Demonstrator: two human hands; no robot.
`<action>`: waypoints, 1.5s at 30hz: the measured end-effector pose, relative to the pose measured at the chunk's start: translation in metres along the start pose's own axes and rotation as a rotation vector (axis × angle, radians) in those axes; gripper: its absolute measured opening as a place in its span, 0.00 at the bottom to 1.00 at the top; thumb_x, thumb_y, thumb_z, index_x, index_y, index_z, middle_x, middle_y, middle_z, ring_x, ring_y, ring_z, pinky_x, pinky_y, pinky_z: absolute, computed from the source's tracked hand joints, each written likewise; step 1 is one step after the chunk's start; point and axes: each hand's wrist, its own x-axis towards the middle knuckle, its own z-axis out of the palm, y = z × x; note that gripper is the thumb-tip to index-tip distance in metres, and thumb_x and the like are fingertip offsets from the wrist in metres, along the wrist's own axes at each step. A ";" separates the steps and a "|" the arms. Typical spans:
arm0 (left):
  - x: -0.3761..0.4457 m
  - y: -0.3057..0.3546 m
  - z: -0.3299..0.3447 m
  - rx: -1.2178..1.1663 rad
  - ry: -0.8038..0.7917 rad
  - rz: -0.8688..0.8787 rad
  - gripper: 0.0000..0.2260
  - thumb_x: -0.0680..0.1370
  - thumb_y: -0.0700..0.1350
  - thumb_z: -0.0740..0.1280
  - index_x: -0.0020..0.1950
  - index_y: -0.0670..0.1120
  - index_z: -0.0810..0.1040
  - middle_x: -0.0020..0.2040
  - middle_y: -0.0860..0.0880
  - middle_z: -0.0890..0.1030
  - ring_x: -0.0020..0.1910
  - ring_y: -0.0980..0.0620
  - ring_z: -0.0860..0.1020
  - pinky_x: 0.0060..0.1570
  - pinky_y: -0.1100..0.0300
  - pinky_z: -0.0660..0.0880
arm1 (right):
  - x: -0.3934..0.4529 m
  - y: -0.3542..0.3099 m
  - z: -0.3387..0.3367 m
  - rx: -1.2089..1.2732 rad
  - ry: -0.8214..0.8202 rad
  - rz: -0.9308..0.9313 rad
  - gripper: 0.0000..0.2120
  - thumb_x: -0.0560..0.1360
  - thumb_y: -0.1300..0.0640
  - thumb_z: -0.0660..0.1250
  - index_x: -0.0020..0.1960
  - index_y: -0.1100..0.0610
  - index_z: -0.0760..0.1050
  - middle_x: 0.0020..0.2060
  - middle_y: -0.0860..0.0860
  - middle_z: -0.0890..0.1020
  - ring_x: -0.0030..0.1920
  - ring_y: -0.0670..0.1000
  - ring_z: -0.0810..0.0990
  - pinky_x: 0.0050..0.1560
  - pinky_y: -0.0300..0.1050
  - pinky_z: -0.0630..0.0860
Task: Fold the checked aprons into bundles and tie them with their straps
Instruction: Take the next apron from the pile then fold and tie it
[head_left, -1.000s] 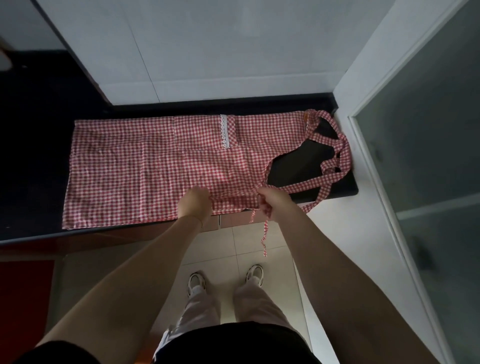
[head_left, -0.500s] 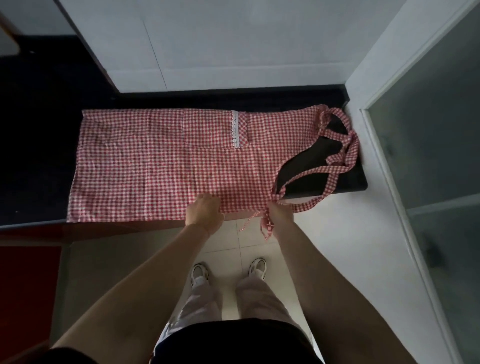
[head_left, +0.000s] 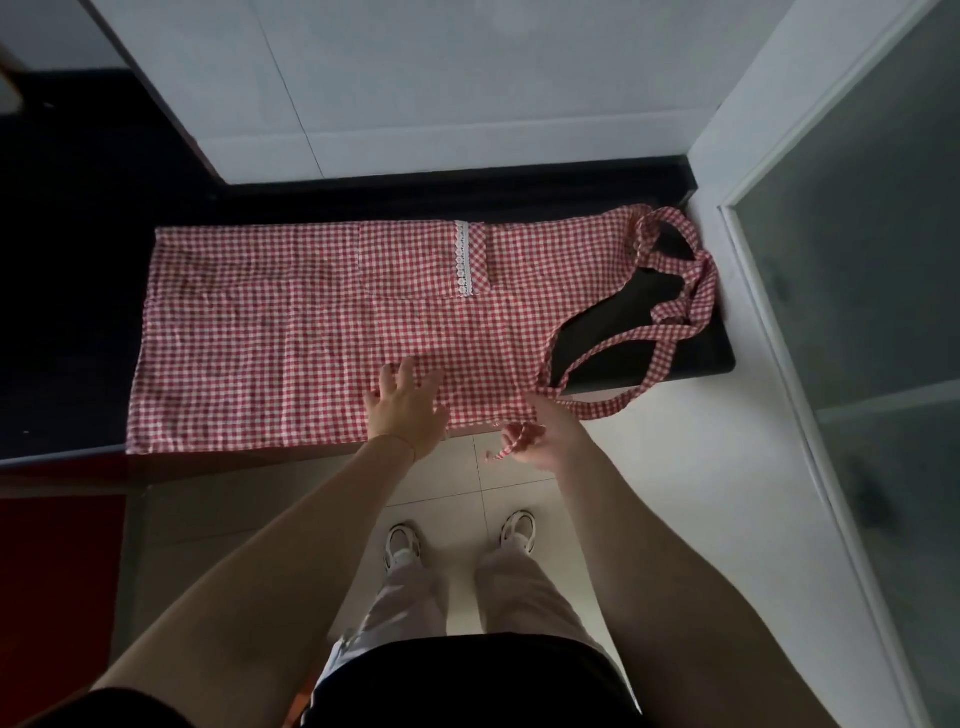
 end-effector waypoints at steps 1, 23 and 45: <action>0.000 0.001 -0.001 -0.007 -0.010 -0.004 0.25 0.81 0.57 0.58 0.78 0.58 0.58 0.80 0.46 0.51 0.79 0.37 0.48 0.73 0.34 0.56 | -0.001 0.001 0.002 0.023 -0.011 0.008 0.20 0.71 0.63 0.73 0.61 0.63 0.72 0.58 0.60 0.78 0.57 0.57 0.78 0.58 0.53 0.77; 0.013 -0.002 -0.010 0.019 -0.068 -0.016 0.28 0.81 0.60 0.57 0.79 0.59 0.53 0.81 0.45 0.46 0.79 0.35 0.45 0.74 0.33 0.52 | 0.001 0.001 0.000 -0.448 0.211 -0.480 0.15 0.77 0.49 0.70 0.56 0.58 0.72 0.50 0.51 0.80 0.51 0.52 0.80 0.49 0.39 0.76; 0.047 0.031 -0.031 0.008 0.108 0.039 0.22 0.79 0.45 0.61 0.74 0.54 0.66 0.78 0.44 0.59 0.77 0.41 0.56 0.72 0.39 0.62 | -0.014 -0.064 0.030 -1.317 0.507 -1.173 0.07 0.76 0.58 0.66 0.54 0.57 0.74 0.50 0.52 0.76 0.51 0.52 0.76 0.50 0.45 0.75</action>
